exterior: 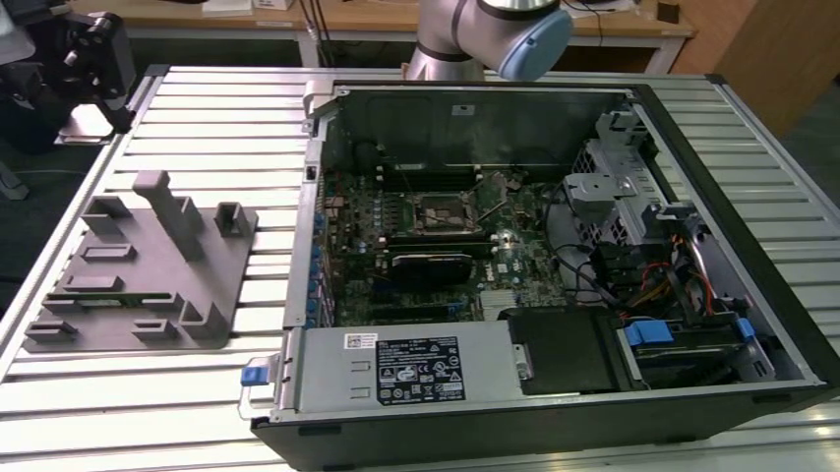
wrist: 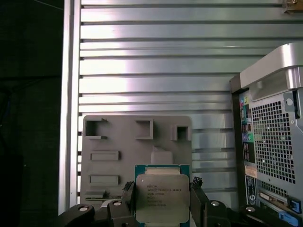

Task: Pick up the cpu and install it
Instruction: 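Pick up the cpu and move it towards the insertion slot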

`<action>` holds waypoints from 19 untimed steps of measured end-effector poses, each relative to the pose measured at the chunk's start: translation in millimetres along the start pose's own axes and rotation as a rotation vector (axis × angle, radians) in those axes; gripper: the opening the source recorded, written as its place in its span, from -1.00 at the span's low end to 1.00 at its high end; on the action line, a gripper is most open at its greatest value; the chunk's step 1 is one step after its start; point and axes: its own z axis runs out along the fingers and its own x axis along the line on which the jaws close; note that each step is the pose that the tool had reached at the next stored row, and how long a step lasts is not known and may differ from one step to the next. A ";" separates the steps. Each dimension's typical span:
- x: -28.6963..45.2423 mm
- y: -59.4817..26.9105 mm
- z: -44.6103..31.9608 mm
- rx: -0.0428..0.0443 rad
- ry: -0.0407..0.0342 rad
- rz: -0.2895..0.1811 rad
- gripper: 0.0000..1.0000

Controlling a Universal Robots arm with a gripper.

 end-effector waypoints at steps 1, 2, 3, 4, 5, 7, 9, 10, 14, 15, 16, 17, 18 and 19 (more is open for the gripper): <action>-1.6 0.1 0.0 0.0000 -0.0001 0.000 0.09; -3.2 0.2 0.0 0.0000 0.0000 0.000 0.09; -4.8 0.2 0.1 0.0000 0.0000 0.000 0.09; -6.4 0.3 0.1 0.0000 0.0000 0.000 0.09; -8.2 0.4 0.2 0.0000 0.0001 0.000 0.09; -11.4 0.6 0.3 0.0000 0.0000 0.000 0.09; -14.5 0.7 0.3 0.0000 0.0000 0.000 0.09; -16.1 0.8 0.4 0.0000 -0.0001 0.000 0.09; -22.8 1.0 0.4 0.0001 0.0001 0.000 0.09; -24.5 1.1 0.5 0.0000 0.0000 0.000 0.09; -29.5 1.3 0.6 0.0000 0.0000 0.000 0.09; -31.2 1.4 0.7 0.0001 0.0000 0.000 0.09; -32.8 1.5 0.7 0.0000 0.0000 0.000 0.09; -34.5 1.5 0.8 0.0000 0.0000 0.000 0.09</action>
